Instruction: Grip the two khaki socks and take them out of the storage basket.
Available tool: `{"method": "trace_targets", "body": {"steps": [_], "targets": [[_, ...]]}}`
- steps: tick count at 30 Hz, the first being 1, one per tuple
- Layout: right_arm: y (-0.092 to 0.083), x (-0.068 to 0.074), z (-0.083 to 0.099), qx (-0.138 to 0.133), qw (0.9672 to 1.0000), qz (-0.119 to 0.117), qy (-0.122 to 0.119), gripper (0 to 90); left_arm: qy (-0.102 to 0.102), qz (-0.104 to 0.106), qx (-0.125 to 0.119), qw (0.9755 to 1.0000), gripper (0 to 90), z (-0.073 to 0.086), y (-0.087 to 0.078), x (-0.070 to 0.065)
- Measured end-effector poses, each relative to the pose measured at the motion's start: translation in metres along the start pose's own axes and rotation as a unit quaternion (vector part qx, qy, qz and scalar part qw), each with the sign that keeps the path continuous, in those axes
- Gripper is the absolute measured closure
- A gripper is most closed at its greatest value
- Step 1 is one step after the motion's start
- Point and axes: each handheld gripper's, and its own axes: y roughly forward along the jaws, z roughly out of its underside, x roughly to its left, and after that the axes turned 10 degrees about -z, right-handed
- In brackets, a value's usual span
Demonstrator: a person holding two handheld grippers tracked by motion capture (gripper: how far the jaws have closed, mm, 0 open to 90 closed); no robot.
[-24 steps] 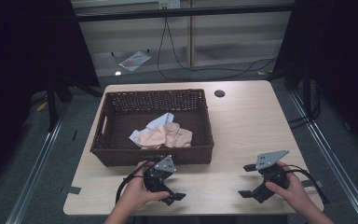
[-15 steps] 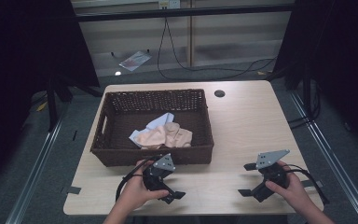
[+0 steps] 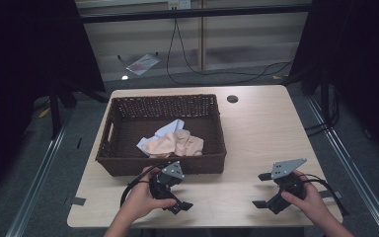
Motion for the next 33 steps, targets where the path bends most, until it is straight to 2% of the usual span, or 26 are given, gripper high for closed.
{"method": "trace_targets", "body": {"steps": [7,14,17,23,33], "targets": [[0.000,0.000,0.000,0.004,1.0000,0.000,-0.002,2.8,-0.004,0.000,0.014,0.9999,6.5,-0.002,-0.008,0.002],[0.000,0.000,0.000,0.004,1.0000,0.000,-0.002,2.8,0.000,0.002,0.029,0.9996,6.8,-0.006,-0.018,0.007],[0.000,0.000,0.000,0.003,1.0000,-0.001,-0.002,2.8,-0.007,0.004,0.024,0.9997,6.8,-0.010,-0.023,0.009],[0.000,0.000,0.000,0.003,1.0000,-0.002,-0.002,2.8,-0.008,0.015,0.025,0.9995,6.8,-0.018,-0.036,0.015],[0.000,0.000,0.000,0.005,1.0000,-0.002,-0.001,2.8,-0.011,0.008,0.029,0.9995,6.8,-0.033,-0.056,0.020]]}}
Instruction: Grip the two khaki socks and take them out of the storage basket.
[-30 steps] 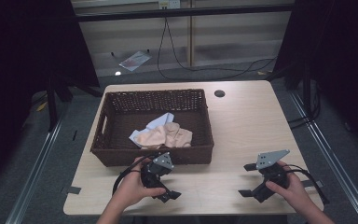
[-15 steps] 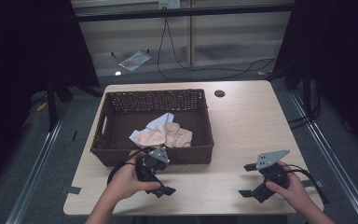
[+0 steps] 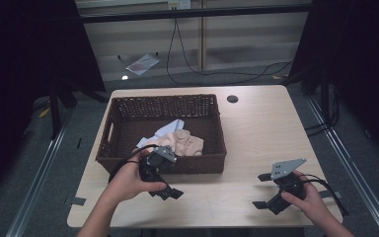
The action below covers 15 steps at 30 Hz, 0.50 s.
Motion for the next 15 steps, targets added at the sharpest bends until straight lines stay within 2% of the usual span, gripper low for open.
{"method": "trace_targets", "body": {"steps": [7,10,11,13,14,15], "targets": [[0.000,0.000,0.000,0.000,1.0000,-0.001,0.000,2.8,-0.006,0.001,-0.001,1.0000,7.1,-0.009,-0.014,0.006],[0.000,0.000,0.000,0.000,1.0000,-0.002,0.000,2.8,-0.017,-0.002,-0.001,0.9999,7.1,-0.013,-0.021,0.009],[0.000,0.000,0.000,0.000,1.0000,-0.002,0.000,2.8,-0.011,-0.002,0.003,0.9999,7.1,-0.014,-0.023,0.012],[0.000,0.000,0.000,0.000,1.0000,-0.002,0.000,2.8,-0.018,-0.001,-0.006,0.9998,7.1,-0.017,-0.025,0.014],[0.000,0.000,0.000,0.000,1.0000,-0.003,0.002,2.8,-0.011,-0.002,0.002,0.9999,7.1,-0.018,-0.027,0.017],[0.001,0.000,0.000,0.000,1.0000,-0.004,0.003,2.8,-0.019,0.000,-0.001,0.9998,7.1,-0.019,-0.027,0.017]]}}
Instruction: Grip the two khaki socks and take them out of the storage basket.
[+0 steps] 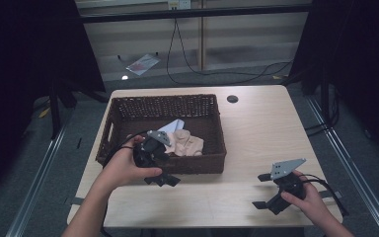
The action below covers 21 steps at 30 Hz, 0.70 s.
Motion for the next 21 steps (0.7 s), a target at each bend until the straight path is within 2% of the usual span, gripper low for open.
{"method": "trace_targets", "body": {"steps": [2,4,6,7,11,13,14,17,18,19,20,21], "targets": [[0.000,0.000,0.000,0.001,1.0000,0.000,-0.001,2.8,-0.003,0.001,0.004,1.0000,7.2,-0.003,-0.001,0.003],[0.000,0.000,0.000,0.000,1.0000,0.002,-0.003,2.9,-0.015,0.002,0.001,0.9999,7.2,-0.005,-0.002,0.006],[-0.001,0.000,0.000,-0.001,1.0000,0.001,-0.003,2.8,-0.005,-0.003,0.010,0.9999,7.2,-0.009,-0.006,0.014],[-0.001,0.000,0.000,-0.001,1.0000,0.001,-0.003,2.8,-0.005,-0.003,0.010,0.9999,7.2,-0.009,-0.006,0.014],[0.000,0.000,0.000,0.002,1.0000,0.001,-0.004,2.9,-0.024,-0.007,0.009,0.9996,7.5,-0.014,-0.010,0.022],[0.000,0.000,0.000,0.002,1.0000,0.000,-0.003,2.9,-0.030,-0.021,0.013,0.9993,7.7,-0.016,-0.012,0.026],[0.000,0.000,0.000,0.001,1.0000,0.001,-0.003,2.9,-0.026,-0.024,0.020,0.9992,7.6,-0.017,-0.013,0.029],[-0.001,0.000,0.000,0.000,1.0000,0.001,-0.004,2.9,-0.043,-0.030,0.014,0.9985,7.8,-0.017,-0.013,0.037],[-0.001,0.000,0.000,0.000,1.0000,0.000,-0.004,2.9,-0.044,-0.035,0.021,0.9982,7.8,-0.017,-0.014,0.040],[-0.001,0.000,0.000,0.002,1.0000,0.001,-0.004,2.9,-0.052,-0.037,0.020,0.9978,7.8,-0.017,-0.012,0.045],[-0.001,0.000,0.000,0.002,1.0000,0.001,-0.004,2.9,-0.052,-0.037,0.020,0.9978,7.8,-0.017,-0.012,0.045],[-0.001,0.000,0.000,0.002,1.0000,0.002,-0.005,2.9,-0.061,-0.038,0.019,0.9972,7.8,-0.016,-0.011,0.048]]}}
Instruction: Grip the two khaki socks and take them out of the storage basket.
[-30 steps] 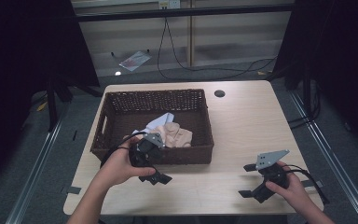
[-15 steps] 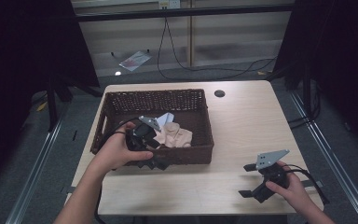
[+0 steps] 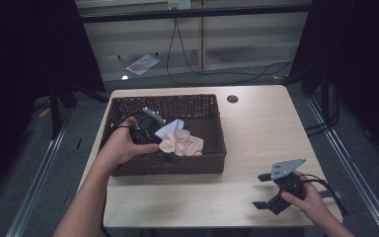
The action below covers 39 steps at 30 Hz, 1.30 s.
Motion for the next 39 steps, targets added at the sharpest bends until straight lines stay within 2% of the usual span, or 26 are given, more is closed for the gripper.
{"method": "trace_targets", "body": {"steps": [5,6,8,9,10,16,18,23,29,34,39], "targets": [[0.000,0.000,0.000,0.000,1.0000,0.000,0.001,2.9,-0.021,-0.009,0.004,0.9997,7.8,-0.003,0.001,0.011],[0.000,0.000,0.000,0.001,1.0000,0.000,0.001,2.9,-0.019,-0.010,0.008,0.9997,7.8,-0.004,0.001,0.013],[0.000,0.000,0.000,0.000,1.0000,0.000,0.000,2.9,-0.031,-0.010,0.006,0.9994,7.7,-0.004,0.003,0.016],[0.000,0.000,0.000,0.000,1.0000,0.000,0.000,2.9,-0.028,-0.009,0.013,0.9995,7.7,-0.005,0.004,0.018],[0.000,0.000,0.000,-0.001,1.0000,-0.001,0.000,2.9,-0.035,-0.011,0.007,0.9993,7.6,-0.005,0.006,0.019],[0.000,0.000,0.000,0.001,1.0000,-0.001,-0.001,2.9,-0.042,-0.016,0.014,0.9989,6.8,-0.008,0.011,0.027],[0.000,0.000,0.000,0.001,1.0000,0.000,-0.001,3.0,-0.051,-0.021,0.009,0.9984,6.7,-0.009,0.013,0.030],[0.000,0.000,0.000,0.000,1.0000,-0.001,-0.001,2.9,-0.070,-0.033,0.018,0.9969,6.9,-0.009,0.018,0.039],[0.000,0.000,0.000,0.001,1.0000,-0.001,-0.003,3.0,-0.080,-0.044,0.022,0.9956,7.3,-0.009,0.026,0.048],[0.000,0.000,0.000,0.000,1.0000,-0.001,0.000,2.9,-0.078,-0.050,0.031,0.9953,8.1,-0.009,0.037,0.053],[0.000,0.000,0.000,0.001,1.0000,-0.001,-0.001,2.9,-0.075,-0.061,0.030,0.9949,11.2,-0.009,0.045,0.057]]}}
